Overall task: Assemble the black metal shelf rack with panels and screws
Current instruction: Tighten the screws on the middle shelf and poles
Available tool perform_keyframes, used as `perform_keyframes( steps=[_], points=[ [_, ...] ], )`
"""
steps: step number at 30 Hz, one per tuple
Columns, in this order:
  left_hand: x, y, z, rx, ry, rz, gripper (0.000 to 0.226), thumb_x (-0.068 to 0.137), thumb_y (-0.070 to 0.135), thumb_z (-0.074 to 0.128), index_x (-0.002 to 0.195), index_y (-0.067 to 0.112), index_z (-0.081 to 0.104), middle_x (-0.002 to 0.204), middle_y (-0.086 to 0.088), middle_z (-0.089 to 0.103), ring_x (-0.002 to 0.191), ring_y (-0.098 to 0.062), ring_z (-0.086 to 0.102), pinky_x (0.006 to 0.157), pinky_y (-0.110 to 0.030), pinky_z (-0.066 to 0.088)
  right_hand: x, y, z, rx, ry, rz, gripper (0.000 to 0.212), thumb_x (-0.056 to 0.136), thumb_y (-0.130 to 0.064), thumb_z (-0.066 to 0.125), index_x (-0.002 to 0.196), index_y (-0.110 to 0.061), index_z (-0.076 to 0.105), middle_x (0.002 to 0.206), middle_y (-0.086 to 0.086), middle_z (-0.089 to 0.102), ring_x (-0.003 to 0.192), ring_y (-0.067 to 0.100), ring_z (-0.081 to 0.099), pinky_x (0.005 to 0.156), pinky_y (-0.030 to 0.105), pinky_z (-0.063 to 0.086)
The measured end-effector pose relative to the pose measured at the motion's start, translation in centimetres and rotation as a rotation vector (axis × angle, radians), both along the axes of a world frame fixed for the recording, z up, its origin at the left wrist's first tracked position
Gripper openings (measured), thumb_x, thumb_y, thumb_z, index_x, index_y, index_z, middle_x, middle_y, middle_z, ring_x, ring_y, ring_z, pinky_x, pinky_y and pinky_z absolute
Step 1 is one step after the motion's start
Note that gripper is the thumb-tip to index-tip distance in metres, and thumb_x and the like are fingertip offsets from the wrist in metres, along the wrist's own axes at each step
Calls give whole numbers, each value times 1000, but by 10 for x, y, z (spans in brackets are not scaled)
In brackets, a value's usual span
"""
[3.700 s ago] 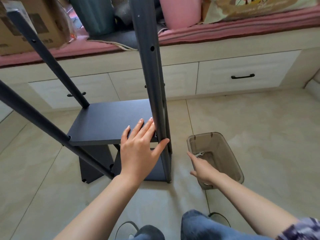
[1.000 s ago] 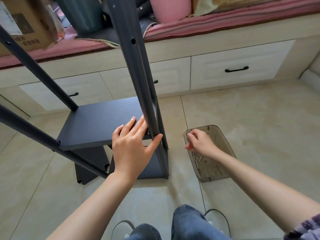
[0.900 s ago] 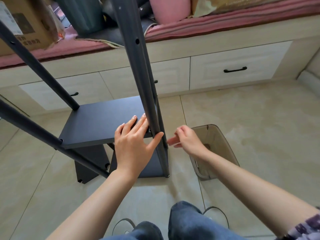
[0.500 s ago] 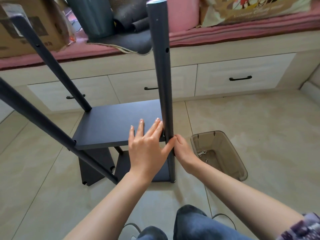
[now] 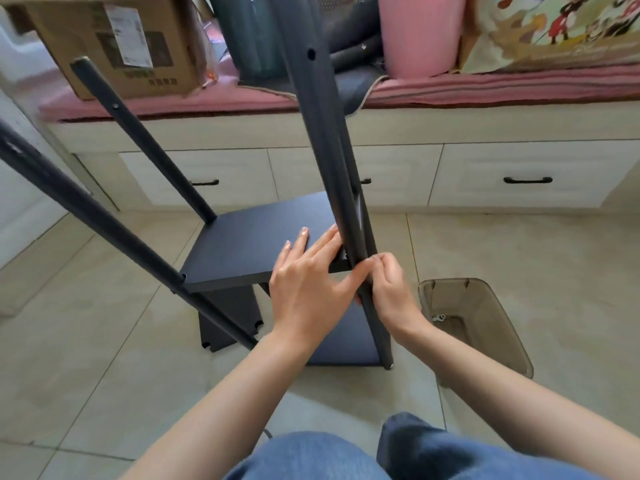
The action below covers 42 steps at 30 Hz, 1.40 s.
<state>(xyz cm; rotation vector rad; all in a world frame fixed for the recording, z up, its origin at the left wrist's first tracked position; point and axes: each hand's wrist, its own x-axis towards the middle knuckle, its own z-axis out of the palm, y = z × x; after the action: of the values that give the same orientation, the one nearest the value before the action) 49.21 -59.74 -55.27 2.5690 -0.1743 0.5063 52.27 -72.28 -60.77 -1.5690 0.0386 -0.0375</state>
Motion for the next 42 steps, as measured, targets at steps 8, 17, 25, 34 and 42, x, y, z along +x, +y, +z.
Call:
perform_keyframes(
  steps=[8,17,25,34,42],
  points=[
    [-10,53,19,-266,6,60,36,87,66,56,107,40,70,116,14,71,135,-24,51,109,-49,42,-1,45,35,-53,-25,102,24,108,-24,30,94,-9,41,76,12,44,53,13,51,48,28,45],
    [-16,105,26,-541,50,27,25,81,65,57,103,54,58,116,6,72,129,-22,56,109,-54,43,7,91,57,-80,46,230,22,108,-24,30,95,-14,44,80,11,50,51,13,54,45,23,44],
    [-22,151,18,-699,45,12,23,81,58,64,99,44,67,94,23,73,100,2,67,82,-13,53,11,126,69,-170,4,324,17,108,-23,31,99,-18,44,74,12,54,41,9,57,42,23,48],
    [-34,199,-7,-931,61,54,19,85,51,63,99,43,73,102,23,74,106,4,65,86,-13,50,9,174,65,-239,-67,356,20,107,-24,32,92,-19,44,71,16,55,41,14,58,40,28,47],
    [-51,235,-51,-1161,70,190,49,81,51,64,122,24,70,111,13,75,110,0,65,97,-20,50,7,219,46,-431,-54,428,19,107,-29,34,95,-21,48,80,8,60,47,9,64,43,22,49]
  ],
)
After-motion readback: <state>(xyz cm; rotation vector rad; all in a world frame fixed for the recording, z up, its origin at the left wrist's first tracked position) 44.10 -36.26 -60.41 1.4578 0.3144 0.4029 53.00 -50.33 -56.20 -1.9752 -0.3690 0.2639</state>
